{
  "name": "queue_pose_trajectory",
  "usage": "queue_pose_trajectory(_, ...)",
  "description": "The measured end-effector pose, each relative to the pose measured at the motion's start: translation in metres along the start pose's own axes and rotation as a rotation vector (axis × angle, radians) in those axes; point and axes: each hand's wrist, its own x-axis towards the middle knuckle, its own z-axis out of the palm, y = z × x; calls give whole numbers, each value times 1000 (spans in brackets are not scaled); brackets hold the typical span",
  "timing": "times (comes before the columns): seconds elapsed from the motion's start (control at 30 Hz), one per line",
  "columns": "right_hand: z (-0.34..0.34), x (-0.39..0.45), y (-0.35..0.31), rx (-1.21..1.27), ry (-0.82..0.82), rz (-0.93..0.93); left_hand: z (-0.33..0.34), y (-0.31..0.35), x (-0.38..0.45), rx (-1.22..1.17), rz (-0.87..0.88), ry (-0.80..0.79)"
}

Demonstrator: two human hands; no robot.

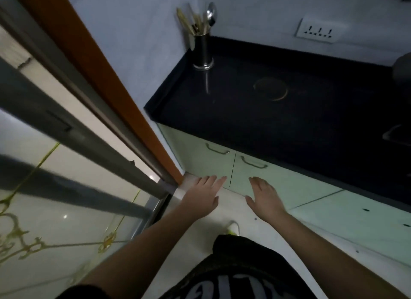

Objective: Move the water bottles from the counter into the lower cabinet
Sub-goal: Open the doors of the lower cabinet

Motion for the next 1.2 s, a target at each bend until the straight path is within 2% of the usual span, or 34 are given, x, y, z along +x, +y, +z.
queue_pose_trajectory(0.13, 0, 32, 5, 19, 2, 56, 7, -17, 40, 11, 13, -130)
queue_pose_trajectory(0.23, -2, 57, 7, 10, 11, 104, 11, -33, 62, 75, 83, -137)
queue_pose_trajectory(0.33, 0, 72, 5, -1, -53, 145, 14, -46, 83, 136, 128, -143)
queue_pose_trajectory(0.53, 12, 95, -3, 50, -140, 313, 21, -63, 141, 72, 136, -210)
queue_pose_trajectory(0.7, 27, 117, -18, 40, -105, 426, 31, -75, 171, 70, 202, -235)
queue_pose_trajectory(0.83, 27, 122, -28, 138, -104, 534, 37, -81, 178, 7, 194, -221)
queue_pose_trajectory(1.0, 20, 112, -35, 94, -141, 601, 34, -86, 170, 29, 210, -270)
queue_pose_trajectory(1.1, 28, 90, -49, 99, -160, 650, 32, -89, 149, -4, 233, -297)
queue_pose_trajectory(1.2, 45, 53, -61, 59, -105, 644, 35, -100, 116, 8, 253, -341)
